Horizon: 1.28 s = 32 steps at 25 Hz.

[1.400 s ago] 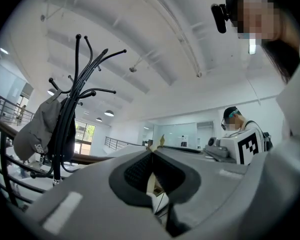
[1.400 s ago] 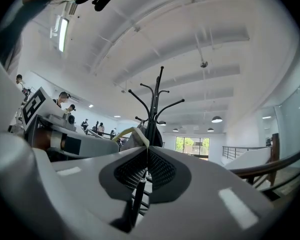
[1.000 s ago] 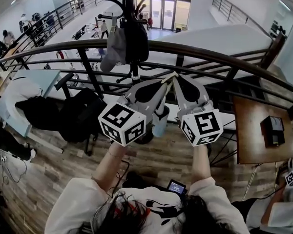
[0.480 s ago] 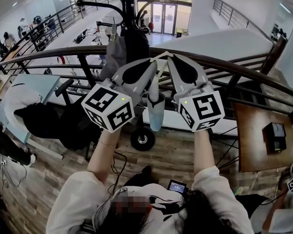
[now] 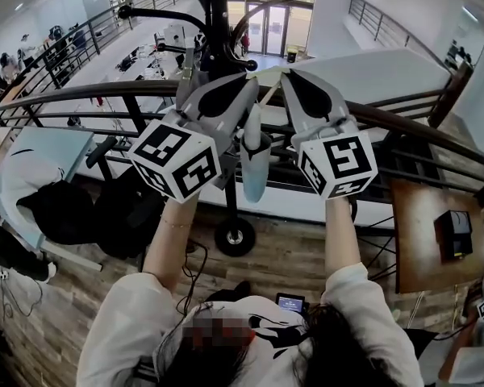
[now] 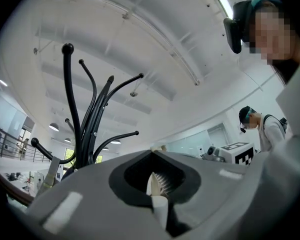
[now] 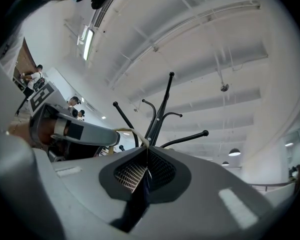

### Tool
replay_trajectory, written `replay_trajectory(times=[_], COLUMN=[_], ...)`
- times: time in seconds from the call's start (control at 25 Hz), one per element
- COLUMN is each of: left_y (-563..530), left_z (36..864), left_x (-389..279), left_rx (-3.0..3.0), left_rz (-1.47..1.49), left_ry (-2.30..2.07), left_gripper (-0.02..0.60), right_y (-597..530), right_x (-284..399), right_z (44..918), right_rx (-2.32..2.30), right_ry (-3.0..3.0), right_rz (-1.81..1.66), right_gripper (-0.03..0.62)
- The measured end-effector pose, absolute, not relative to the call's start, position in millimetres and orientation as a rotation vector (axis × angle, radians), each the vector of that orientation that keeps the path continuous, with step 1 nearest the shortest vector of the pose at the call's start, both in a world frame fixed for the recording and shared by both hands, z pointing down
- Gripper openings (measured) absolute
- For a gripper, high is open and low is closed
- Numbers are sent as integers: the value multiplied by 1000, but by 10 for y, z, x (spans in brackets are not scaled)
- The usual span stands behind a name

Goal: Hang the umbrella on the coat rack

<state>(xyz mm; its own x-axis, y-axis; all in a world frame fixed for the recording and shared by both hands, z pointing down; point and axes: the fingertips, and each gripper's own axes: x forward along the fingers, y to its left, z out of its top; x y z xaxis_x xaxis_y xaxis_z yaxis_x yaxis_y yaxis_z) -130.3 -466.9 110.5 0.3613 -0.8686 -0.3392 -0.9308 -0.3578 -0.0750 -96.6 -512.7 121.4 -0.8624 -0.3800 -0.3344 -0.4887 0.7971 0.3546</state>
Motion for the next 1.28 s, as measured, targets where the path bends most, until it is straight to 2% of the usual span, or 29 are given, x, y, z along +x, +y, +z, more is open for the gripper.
replay_trajectory(times=[0.48, 0.8, 1.28], left_y=[-5070, -5312, -5468], left_z=[1150, 1485, 1797], left_x=[-1909, -2258, -2204], left_rx=[-2343, -2368, -2389], left_rz=[384, 363, 278], left_ry=[1684, 1787, 1766], left_gripper=[0, 0, 2], right_y=[-5580, -5788, -5708], right_x=[-1549, -1890, -2139], right_z=[1326, 1642, 1850], right_rx=[-641, -611, -497], right_ry=[2781, 2860, 2883], right_rz=[623, 595, 543], right_gripper=[26, 26, 26])
